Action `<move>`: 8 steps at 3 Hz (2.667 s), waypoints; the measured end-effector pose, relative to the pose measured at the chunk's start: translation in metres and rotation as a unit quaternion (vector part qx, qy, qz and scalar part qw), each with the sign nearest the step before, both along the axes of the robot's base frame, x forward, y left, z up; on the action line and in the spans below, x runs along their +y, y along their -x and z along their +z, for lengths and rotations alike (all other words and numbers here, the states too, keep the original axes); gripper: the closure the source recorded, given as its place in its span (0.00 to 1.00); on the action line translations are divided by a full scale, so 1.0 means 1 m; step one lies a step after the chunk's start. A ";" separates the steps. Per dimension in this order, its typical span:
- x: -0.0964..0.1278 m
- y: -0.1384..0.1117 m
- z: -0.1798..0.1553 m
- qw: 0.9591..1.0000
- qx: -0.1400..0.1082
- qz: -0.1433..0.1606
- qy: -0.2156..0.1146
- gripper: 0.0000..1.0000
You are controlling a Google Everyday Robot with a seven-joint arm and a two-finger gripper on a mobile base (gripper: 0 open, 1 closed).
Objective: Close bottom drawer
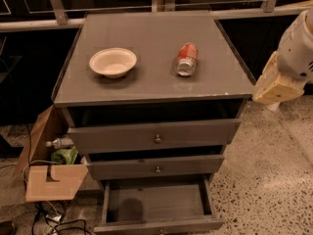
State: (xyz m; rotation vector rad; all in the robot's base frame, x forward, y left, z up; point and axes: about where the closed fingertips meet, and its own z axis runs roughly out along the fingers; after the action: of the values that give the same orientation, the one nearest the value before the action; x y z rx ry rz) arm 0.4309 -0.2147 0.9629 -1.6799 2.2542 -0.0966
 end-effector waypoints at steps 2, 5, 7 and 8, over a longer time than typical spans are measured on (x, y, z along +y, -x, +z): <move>0.013 0.042 -0.091 0.998 0.036 -0.044 -0.009 1.00; 0.026 0.064 -0.186 0.993 0.088 -0.078 -0.033 1.00; 0.033 0.046 -0.278 0.986 0.100 -0.128 -0.035 1.00; 0.040 0.041 -0.325 0.981 0.127 -0.144 -0.037 1.00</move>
Offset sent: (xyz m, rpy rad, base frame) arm -0.0708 0.0208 -0.1638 0.0247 0.1627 -0.1370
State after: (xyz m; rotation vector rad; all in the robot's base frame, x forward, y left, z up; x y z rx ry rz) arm 0.3904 -0.1743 0.6380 -1.3854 2.6430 0.1436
